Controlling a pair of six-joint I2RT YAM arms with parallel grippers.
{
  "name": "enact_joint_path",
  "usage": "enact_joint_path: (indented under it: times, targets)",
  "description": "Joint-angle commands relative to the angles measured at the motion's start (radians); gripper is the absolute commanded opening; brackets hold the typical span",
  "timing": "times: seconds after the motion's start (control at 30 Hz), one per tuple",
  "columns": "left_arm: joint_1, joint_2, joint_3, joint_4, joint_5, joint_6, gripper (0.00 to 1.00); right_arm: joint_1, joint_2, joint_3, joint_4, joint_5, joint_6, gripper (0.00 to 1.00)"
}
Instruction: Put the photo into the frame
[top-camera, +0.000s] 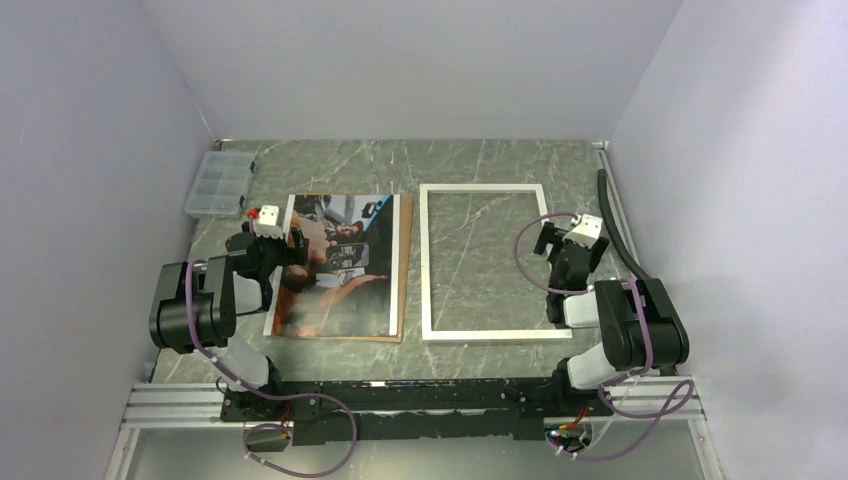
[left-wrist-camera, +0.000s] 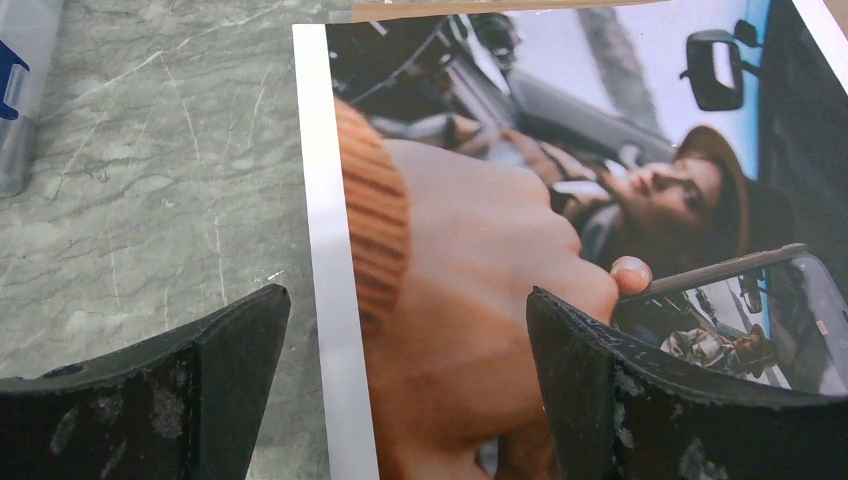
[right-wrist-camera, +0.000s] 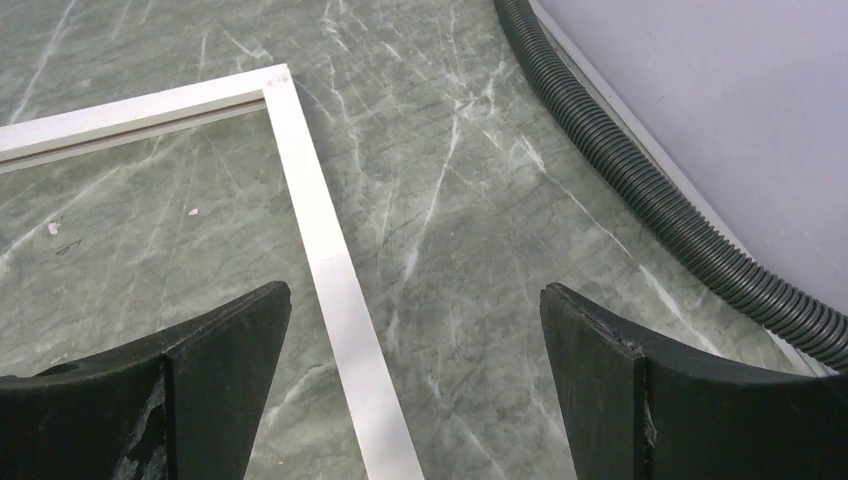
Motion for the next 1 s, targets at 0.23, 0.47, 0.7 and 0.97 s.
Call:
enact_joint_path:
  times: [0.23, 0.47, 0.7, 0.97]
  targets:
    - [-0.003, 0.001, 0.013, 0.033, 0.008, -0.008, 0.94, -0.002, -0.008, 0.005, 0.047, -0.003, 0.012, 1.0]
    - [-0.001, -0.001, 0.012, 0.035, 0.014, -0.012, 0.94, 0.003, -0.047, 0.033, -0.012, -0.002, 0.003, 1.0]
    - [0.013, -0.118, 0.279, -0.532, 0.041, -0.007, 0.94, 0.015, -0.2, 0.404, -0.695, -0.024, 0.117, 1.0]
    - [0.013, -0.079, 0.779, -1.212, 0.03, -0.027, 0.93, -0.079, -0.147, 0.682, -0.975, -0.585, 0.593, 1.0]
